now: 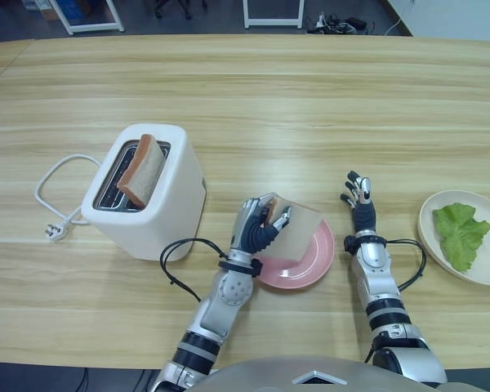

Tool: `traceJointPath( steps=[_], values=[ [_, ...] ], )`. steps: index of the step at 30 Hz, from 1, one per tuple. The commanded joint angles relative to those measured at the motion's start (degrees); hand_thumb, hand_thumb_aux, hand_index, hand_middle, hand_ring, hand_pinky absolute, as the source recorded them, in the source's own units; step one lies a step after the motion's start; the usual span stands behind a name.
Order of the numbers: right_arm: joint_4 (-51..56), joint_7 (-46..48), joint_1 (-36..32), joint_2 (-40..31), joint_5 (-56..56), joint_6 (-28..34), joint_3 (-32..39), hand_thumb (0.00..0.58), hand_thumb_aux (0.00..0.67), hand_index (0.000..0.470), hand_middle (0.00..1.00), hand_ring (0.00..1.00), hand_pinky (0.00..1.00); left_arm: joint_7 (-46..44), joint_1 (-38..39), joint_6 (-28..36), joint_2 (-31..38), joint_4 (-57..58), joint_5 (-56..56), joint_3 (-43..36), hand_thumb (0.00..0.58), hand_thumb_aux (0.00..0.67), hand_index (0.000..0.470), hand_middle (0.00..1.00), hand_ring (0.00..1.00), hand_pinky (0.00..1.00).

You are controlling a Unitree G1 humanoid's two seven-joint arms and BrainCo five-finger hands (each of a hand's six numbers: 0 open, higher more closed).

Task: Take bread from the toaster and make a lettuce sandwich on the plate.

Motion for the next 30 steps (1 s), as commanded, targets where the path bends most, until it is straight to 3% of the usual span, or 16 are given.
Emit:
traceJointPath(
  steps=[1,6,7,8,9,10,16,22,26,30],
  values=[
    [-0.2,0.1,1.7,0.1,0.1,1.9,0.2,0.000,0.000,0.000,0.00,0.00,0.00,-1.8,1.4,5.6,2.1,-1.2,4.3,-0.4,0.580,0.670,0.470,1.00,1.00,1.00],
    [-0.8,0.1,2.0,0.1,0.0,2.4,0.3,0.000,0.000,0.000,0.00,0.00,0.00,-9.0,3.9,13.1,3.3,-6.6,4.5,-0.9,0.580,0.670,0.470,1.00,1.00,1.00],
    [-0.9,0.1,2.0,0.1,0.0,2.5,0.3,0.000,0.000,0.000,0.00,0.00,0.00,-9.7,4.0,14.2,3.6,-7.6,5.2,-0.9,0.561,0.549,0.385,0.94,0.94,0.94],
    [-0.9,0.1,2.0,0.1,-0.1,2.6,0.3,0.000,0.000,0.000,0.00,0.00,0.00,-10.1,4.1,15.3,3.9,-8.3,6.1,-1.0,0.487,0.402,0.282,0.80,0.80,0.80],
    [-0.9,0.1,2.0,0.1,-0.1,2.6,0.3,0.000,0.000,0.000,0.00,0.00,0.00,-10.7,4.0,16.6,4.5,-9.0,7.3,-1.2,0.265,0.176,0.123,0.43,0.43,0.43],
    [-0.9,0.1,2.0,0.1,-0.1,2.6,0.3,0.000,0.000,0.000,0.00,0.00,0.00,-11.2,4.0,17.6,4.9,-9.5,8.4,-1.5,0.000,0.000,0.000,0.00,0.00,0.00],
    [-1.3,0.0,2.1,0.1,-0.2,2.8,0.4,0.000,0.000,0.000,0.00,0.00,0.00,-7.8,3.5,20.5,8.2,-14.7,19.1,-2.5,0.000,0.000,0.000,0.00,0.00,0.00],
    [-1.8,-0.7,2.2,-0.2,-1.5,2.0,0.9,0.000,0.000,0.000,0.00,0.00,0.00,6.0,3.7,12.2,9.1,-22.7,20.2,-0.5,0.000,0.000,0.000,0.00,0.00,0.00],
    [-13.8,-5.5,5.9,-4.4,-11.1,-2.3,2.4,0.000,0.000,0.000,0.00,0.00,0.00,1.2,5.1,5.0,5.2,-16.1,-2.6,2.4,0.000,0.000,0.000,0.00,0.00,0.00],
    [-32.0,-11.7,10.0,-13.8,-27.9,-3.7,-2.3,0.000,0.000,0.000,0.00,0.00,0.00,-5.1,5.6,1.7,1.3,-5.3,-19.4,4.6,0.000,0.000,0.000,0.00,0.00,0.00]
  ],
)
